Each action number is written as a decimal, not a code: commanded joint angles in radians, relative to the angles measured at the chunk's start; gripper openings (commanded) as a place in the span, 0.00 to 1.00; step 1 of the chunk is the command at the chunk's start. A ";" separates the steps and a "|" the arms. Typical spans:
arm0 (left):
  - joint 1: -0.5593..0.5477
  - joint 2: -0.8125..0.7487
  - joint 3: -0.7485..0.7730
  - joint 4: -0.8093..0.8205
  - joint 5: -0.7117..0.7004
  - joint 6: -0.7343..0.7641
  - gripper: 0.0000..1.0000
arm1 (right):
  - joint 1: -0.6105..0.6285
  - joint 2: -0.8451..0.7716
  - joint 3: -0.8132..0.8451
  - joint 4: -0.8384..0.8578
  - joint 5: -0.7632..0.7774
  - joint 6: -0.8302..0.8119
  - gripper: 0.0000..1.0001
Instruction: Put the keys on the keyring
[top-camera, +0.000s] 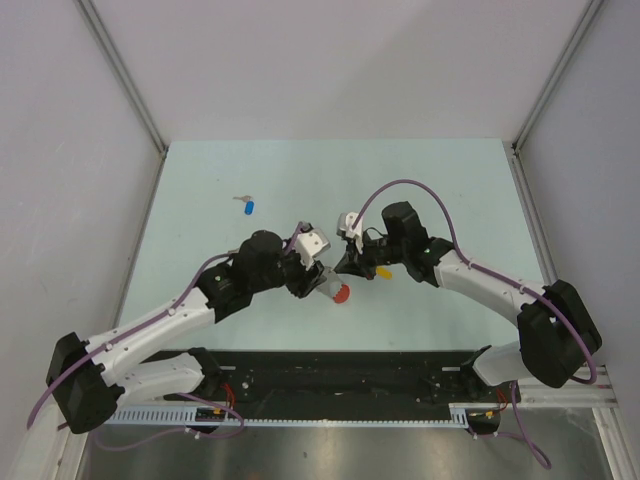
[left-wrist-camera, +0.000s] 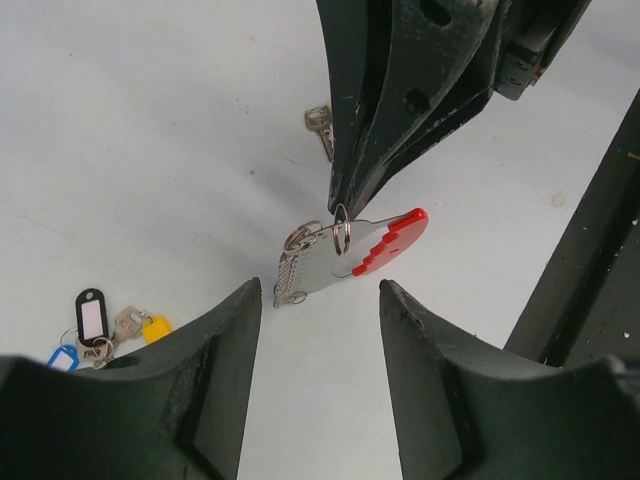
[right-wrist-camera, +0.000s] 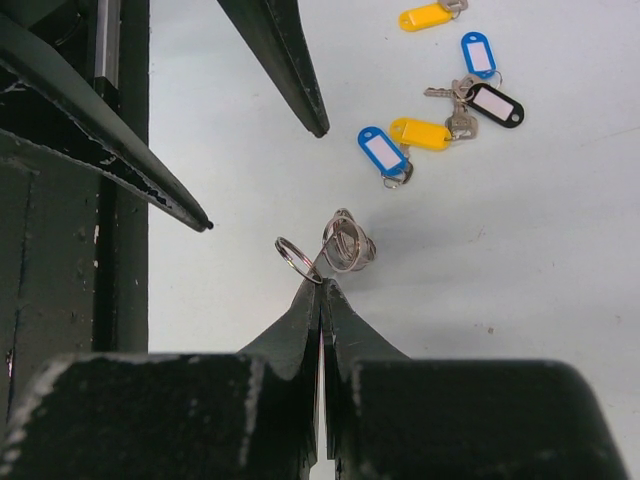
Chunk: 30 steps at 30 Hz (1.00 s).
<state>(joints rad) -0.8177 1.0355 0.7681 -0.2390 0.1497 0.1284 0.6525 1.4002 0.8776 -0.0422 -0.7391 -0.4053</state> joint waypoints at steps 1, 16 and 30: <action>-0.005 -0.018 -0.027 0.144 0.017 -0.039 0.54 | 0.013 -0.015 0.023 -0.038 0.047 -0.020 0.00; -0.006 0.000 -0.121 0.316 0.036 -0.066 0.47 | 0.021 -0.036 0.024 -0.042 0.024 -0.010 0.00; -0.006 0.046 -0.142 0.386 0.067 -0.042 0.40 | 0.022 -0.052 0.024 -0.045 0.012 -0.009 0.00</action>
<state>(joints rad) -0.8204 1.0710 0.6205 0.0925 0.1734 0.0711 0.6685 1.3766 0.8776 -0.0864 -0.7193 -0.4049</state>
